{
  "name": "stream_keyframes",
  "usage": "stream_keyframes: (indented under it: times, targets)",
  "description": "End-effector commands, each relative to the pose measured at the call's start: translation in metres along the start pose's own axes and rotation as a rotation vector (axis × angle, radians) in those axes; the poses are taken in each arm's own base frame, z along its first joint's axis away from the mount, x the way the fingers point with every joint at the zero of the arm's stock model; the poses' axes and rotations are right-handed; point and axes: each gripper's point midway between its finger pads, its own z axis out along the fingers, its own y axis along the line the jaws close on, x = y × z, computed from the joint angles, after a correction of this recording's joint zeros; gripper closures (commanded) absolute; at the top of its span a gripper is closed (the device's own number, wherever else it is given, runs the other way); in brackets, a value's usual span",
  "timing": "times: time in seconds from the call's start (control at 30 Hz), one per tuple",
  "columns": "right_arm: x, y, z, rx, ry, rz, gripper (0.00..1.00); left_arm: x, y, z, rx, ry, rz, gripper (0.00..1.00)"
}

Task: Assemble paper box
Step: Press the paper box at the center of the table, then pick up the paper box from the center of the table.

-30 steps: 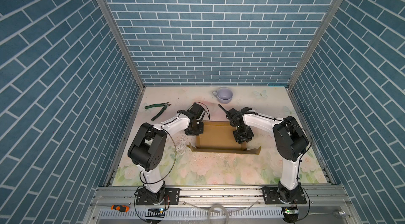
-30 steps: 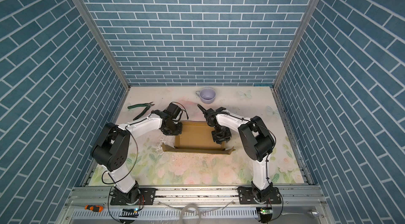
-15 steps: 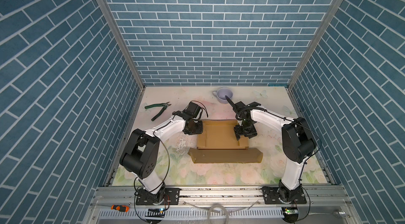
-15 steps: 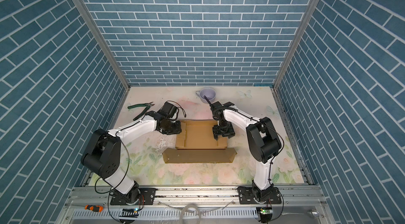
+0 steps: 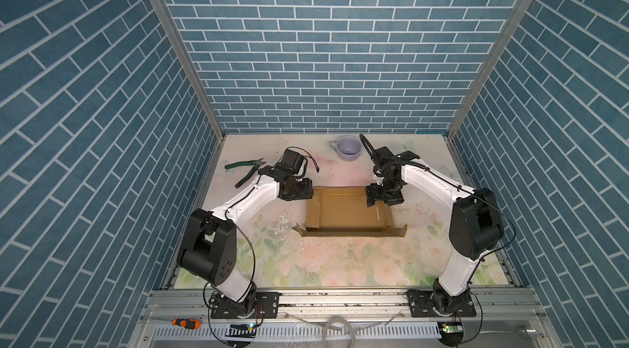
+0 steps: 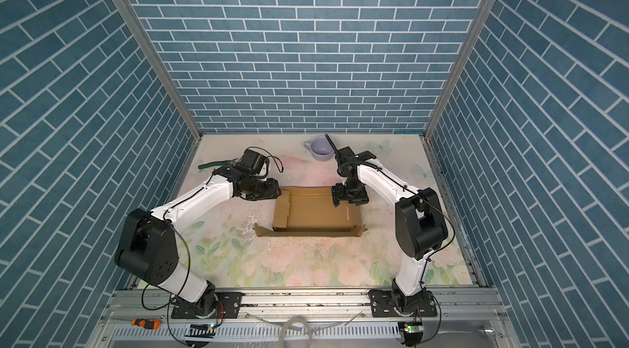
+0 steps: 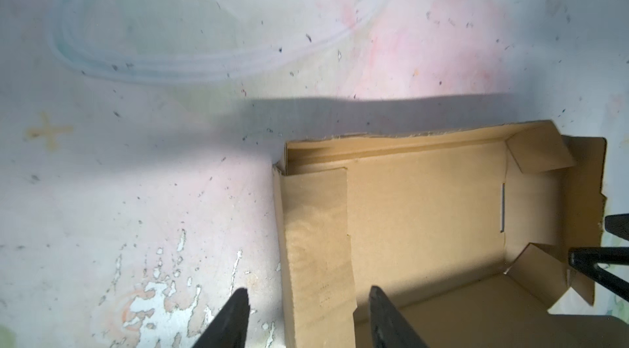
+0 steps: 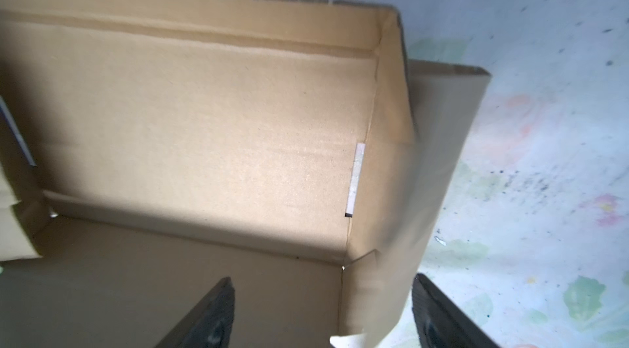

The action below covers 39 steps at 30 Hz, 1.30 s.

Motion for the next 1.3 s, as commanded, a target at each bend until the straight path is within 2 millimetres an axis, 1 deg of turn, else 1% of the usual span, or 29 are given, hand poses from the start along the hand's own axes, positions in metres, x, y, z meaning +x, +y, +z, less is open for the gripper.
stream_keyframes:
  times: [0.0,0.07,0.27,0.4,0.5,0.57,0.6,0.67,0.73,0.8,0.87,0.93,1.03,1.13,1.27]
  targets:
    - [-0.01,-0.001,-0.037,-0.012,-0.087,0.027,0.18,-0.016,-0.003,-0.014,0.013,-0.028,0.059,0.42]
    - [-0.01,-0.006,-0.046,0.0,-0.109,0.039,0.18,-0.022,-0.005,-0.015,0.022,-0.036,0.074,0.42]
    - [-0.005,-0.015,-0.063,0.009,-0.153,0.081,0.19,-0.042,-0.017,-0.013,0.072,-0.079,0.106,0.42]
    - [0.003,-0.023,-0.062,0.029,-0.144,0.091,0.2,-0.051,-0.023,-0.008,0.087,-0.078,0.152,0.42]
    - [0.006,-0.03,-0.059,0.027,-0.139,0.109,0.2,-0.055,-0.017,-0.007,0.041,-0.061,0.18,0.41]
    - [0.006,-0.036,-0.057,0.011,-0.144,0.132,0.2,-0.057,-0.013,-0.01,0.046,-0.059,0.162,0.4]
    - [0.006,-0.035,-0.056,-0.025,-0.139,0.144,0.21,-0.057,-0.01,-0.011,0.066,-0.062,0.131,0.39]
    - [0.004,-0.036,-0.057,-0.071,-0.152,0.165,0.21,-0.052,-0.003,-0.012,0.122,-0.053,0.057,0.39]
    - [-0.001,-0.037,-0.059,-0.126,-0.175,0.2,0.21,-0.044,0.002,-0.013,0.154,-0.047,0.017,0.37]
    - [-0.005,-0.04,-0.059,-0.165,-0.191,0.233,0.22,-0.032,0.002,-0.012,0.178,-0.034,-0.006,0.36]
    - [-0.009,-0.045,-0.059,-0.195,-0.204,0.265,0.22,-0.019,-0.001,-0.007,0.225,-0.014,-0.04,0.34]
    - [-0.013,-0.048,-0.056,-0.223,-0.213,0.293,0.23,-0.006,0.002,0.0,0.222,0.008,-0.061,0.31]
    - [-0.016,-0.05,-0.051,-0.238,-0.217,0.313,0.24,0.008,0.007,0.011,0.209,0.045,-0.077,0.3]
    - [-0.017,-0.048,-0.044,-0.25,-0.207,0.319,0.25,0.015,0.003,0.02,0.192,0.067,-0.051,0.3]
    - [-0.015,-0.049,-0.039,-0.249,-0.202,0.327,0.26,0.027,0.001,0.04,0.177,0.117,-0.031,0.32]
